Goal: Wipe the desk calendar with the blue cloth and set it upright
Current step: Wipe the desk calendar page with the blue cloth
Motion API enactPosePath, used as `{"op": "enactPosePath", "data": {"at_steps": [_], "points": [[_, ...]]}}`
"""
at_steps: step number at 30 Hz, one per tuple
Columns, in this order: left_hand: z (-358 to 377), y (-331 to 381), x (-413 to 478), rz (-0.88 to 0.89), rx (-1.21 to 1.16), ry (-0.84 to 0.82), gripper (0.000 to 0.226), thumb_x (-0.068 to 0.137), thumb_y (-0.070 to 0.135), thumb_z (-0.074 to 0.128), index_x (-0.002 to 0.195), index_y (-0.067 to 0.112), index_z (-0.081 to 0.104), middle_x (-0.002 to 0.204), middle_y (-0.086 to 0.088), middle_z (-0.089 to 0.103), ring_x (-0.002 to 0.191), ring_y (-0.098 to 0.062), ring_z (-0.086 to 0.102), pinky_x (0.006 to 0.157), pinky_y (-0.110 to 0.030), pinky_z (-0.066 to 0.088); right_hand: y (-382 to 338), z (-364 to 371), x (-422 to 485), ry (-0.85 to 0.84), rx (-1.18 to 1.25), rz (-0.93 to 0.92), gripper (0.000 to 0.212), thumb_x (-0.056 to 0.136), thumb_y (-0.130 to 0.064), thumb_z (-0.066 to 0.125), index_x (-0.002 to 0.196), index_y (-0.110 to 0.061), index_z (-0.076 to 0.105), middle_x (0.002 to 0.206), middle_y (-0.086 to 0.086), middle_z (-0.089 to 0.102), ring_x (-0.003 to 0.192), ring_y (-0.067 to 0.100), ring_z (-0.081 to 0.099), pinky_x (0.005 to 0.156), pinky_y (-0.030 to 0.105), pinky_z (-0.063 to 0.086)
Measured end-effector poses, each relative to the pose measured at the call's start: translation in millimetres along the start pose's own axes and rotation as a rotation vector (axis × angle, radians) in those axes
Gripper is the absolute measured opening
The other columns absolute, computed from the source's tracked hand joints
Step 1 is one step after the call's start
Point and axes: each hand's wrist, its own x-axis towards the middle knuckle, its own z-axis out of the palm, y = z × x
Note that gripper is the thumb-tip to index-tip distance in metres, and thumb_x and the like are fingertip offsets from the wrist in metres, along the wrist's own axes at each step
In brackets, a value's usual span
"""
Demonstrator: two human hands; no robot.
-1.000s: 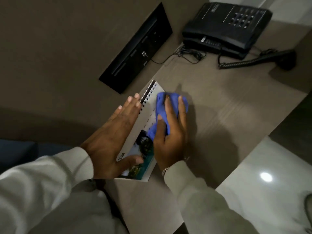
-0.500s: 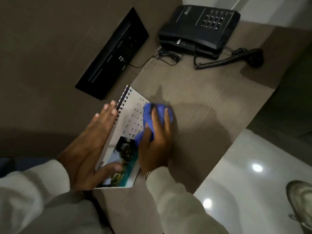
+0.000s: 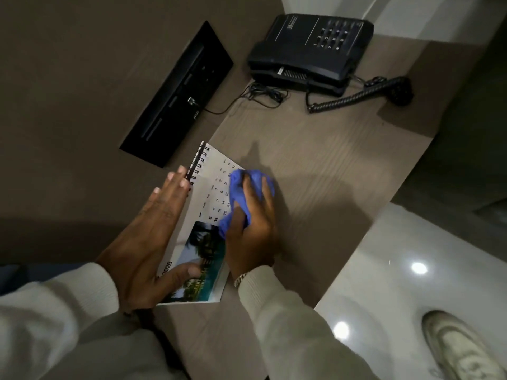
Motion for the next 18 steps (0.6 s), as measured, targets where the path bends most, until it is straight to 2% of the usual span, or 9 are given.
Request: {"op": "enactPosePath", "data": {"at_steps": [2, 5, 7, 9, 12, 15, 18], "points": [[-4, -1, 1, 0.050, 0.028, -0.034, 0.103, 0.085, 0.071, 0.033, 0.154, 0.005, -0.006, 0.166, -0.011, -0.007, 0.154, -0.022, -0.005, 0.123, -0.039, 0.007, 5, -5, -16, -0.098, -0.054, 0.094, 0.051, 0.097, -0.012, 0.052, 0.141, -0.032, 0.038, 0.156, -0.011, 0.015, 0.145, 0.010, 0.025, 0.109, 0.042, 0.046], [-3, -2, 2, 0.064, 0.036, -0.034, 0.103, 0.086, 0.070, 0.032, 0.154, 0.002, -0.005, 0.166, -0.010, -0.009, 0.154, -0.023, -0.004, 0.123, -0.038, 0.005, 9, -8, -46, -0.117, 0.003, 0.036, 0.055, 0.093, -0.004, 0.058, 0.139, -0.027, 0.039, 0.158, -0.001, 0.022, 0.148, 0.016, 0.023, 0.113, 0.045, 0.042], [0, -5, 0, 0.053, 0.010, -0.028, 0.104, 0.085, 0.073, 0.033, 0.155, 0.007, -0.007, 0.166, -0.005, -0.011, 0.154, -0.020, -0.005, 0.123, -0.037, 0.005, 2, -4, -41, -0.140, 0.036, 0.011, 0.054, 0.094, -0.009, 0.056, 0.140, -0.032, 0.039, 0.158, -0.009, 0.018, 0.148, 0.016, 0.025, 0.112, 0.044, 0.044], [2, -7, 0, 0.055, -0.015, -0.010, 0.104, 0.084, 0.074, 0.035, 0.155, 0.011, -0.009, 0.166, 0.001, -0.012, 0.154, -0.016, -0.007, 0.123, -0.031, 0.002, -9, 0, -21, -0.097, 0.053, -0.069, 0.047, 0.095, -0.012, 0.054, 0.139, -0.027, 0.047, 0.157, -0.009, 0.020, 0.146, 0.019, 0.031, 0.107, 0.045, 0.049], [4, -8, 1, 0.052, -0.022, 0.015, 0.103, 0.084, 0.072, 0.037, 0.155, 0.012, -0.007, 0.166, 0.002, -0.012, 0.154, -0.014, -0.007, 0.123, -0.024, -0.003, -9, 3, 8, 0.010, 0.005, -0.146, 0.043, 0.092, -0.008, 0.055, 0.135, -0.015, 0.056, 0.155, 0.005, 0.034, 0.141, 0.030, 0.042, 0.100, 0.047, 0.053], [6, -9, 1, 0.048, -0.032, 0.035, 0.098, 0.086, 0.066, 0.038, 0.155, 0.015, -0.008, 0.166, 0.001, -0.011, 0.154, -0.018, -0.004, 0.124, -0.032, 0.001, 4, -8, 20, -0.026, -0.102, -0.078, 0.044, 0.090, -0.002, 0.057, 0.133, -0.011, 0.057, 0.153, 0.017, 0.040, 0.140, 0.033, 0.043, 0.101, 0.048, 0.051], [3, -9, 1, 0.047, 0.016, 0.002, 0.095, 0.088, 0.063, 0.036, 0.155, 0.009, -0.006, 0.166, -0.004, -0.009, 0.154, -0.022, -0.003, 0.122, -0.039, 0.005, 8, -17, 22, -0.110, -0.187, -0.025, 0.046, 0.091, -0.002, 0.055, 0.136, -0.014, 0.055, 0.155, 0.015, 0.037, 0.143, 0.030, 0.038, 0.108, 0.043, 0.047]]}}
